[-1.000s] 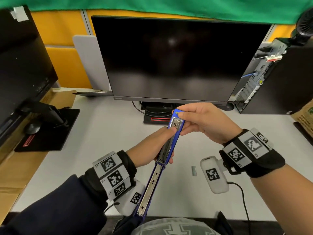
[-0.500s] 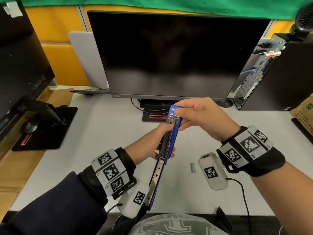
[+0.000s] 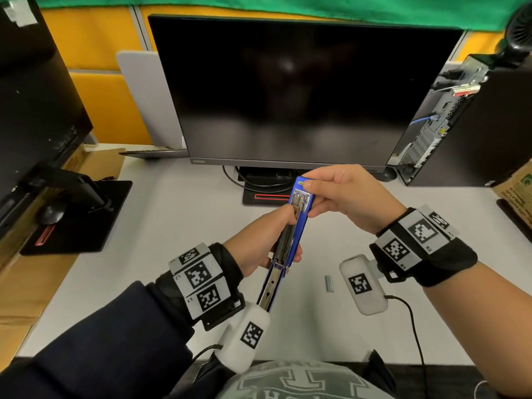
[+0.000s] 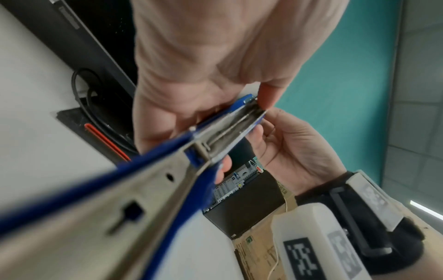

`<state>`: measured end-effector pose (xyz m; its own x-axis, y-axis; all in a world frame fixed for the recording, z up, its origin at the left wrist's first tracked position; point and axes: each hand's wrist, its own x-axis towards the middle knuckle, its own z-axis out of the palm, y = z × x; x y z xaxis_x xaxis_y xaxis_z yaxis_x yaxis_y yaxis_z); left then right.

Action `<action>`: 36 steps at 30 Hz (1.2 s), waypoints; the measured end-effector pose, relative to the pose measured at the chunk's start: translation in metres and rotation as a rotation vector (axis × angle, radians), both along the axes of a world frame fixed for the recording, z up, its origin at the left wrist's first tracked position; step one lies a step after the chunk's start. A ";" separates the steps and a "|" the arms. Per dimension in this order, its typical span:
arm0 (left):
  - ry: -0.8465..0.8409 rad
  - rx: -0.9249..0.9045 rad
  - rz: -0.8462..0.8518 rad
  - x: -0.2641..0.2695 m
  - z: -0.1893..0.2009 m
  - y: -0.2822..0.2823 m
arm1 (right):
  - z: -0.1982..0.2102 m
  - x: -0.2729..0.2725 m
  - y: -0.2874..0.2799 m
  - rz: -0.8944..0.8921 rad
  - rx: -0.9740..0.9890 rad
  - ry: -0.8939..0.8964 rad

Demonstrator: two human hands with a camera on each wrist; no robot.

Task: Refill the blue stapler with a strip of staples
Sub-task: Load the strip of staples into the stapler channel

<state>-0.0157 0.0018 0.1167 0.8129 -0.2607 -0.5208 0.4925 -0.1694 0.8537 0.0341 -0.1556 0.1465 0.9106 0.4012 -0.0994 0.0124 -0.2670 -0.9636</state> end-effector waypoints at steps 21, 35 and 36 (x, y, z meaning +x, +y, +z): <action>0.104 -0.061 0.069 0.001 -0.028 0.015 | -0.158 -0.022 -0.041 0.104 -0.966 0.210; 0.131 -0.086 0.084 0.001 -0.028 0.025 | -0.058 -0.012 -0.019 -0.215 0.264 0.150; 0.134 -0.085 0.082 0.001 -0.028 0.025 | -0.043 -0.014 -0.014 -0.169 0.299 0.115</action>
<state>-0.0150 0.0265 0.0888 0.7584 -0.2443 -0.6043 0.6117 -0.0537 0.7893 0.0204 -0.1699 0.1036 0.9562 0.2729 -0.1060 -0.1208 0.0380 -0.9919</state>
